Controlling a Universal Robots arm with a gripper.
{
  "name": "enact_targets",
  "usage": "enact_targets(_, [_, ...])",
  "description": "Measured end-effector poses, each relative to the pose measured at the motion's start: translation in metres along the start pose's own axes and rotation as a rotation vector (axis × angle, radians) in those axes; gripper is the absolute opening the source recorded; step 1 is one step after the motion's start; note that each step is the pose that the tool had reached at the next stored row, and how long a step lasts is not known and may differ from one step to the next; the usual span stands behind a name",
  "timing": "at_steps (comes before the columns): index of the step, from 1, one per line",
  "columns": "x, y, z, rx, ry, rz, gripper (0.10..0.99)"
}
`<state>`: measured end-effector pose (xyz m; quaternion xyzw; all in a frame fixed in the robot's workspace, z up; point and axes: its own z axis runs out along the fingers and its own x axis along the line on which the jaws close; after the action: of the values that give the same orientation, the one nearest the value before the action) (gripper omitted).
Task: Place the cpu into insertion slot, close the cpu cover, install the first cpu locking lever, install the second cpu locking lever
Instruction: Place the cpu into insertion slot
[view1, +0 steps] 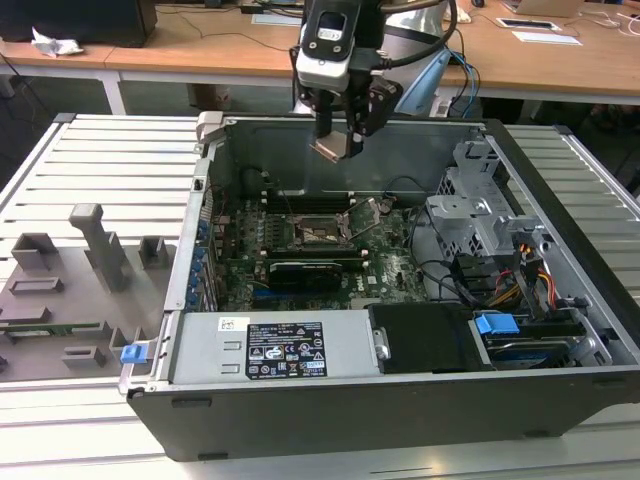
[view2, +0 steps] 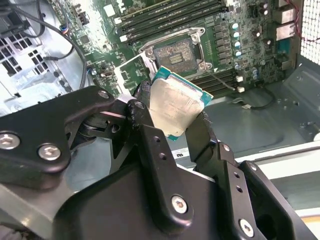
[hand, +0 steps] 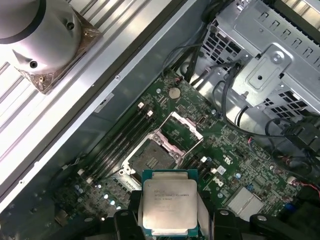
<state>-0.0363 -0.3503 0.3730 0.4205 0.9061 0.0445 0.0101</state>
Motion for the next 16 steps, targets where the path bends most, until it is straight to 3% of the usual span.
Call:
enact_targets(8, [0.0000,-0.0002,0.0017,-0.002,-0.0082,0.091,0.525])
enact_targets(16, [0.0000,-0.0003,0.0028,-0.003,-0.0122,0.138,0.525])
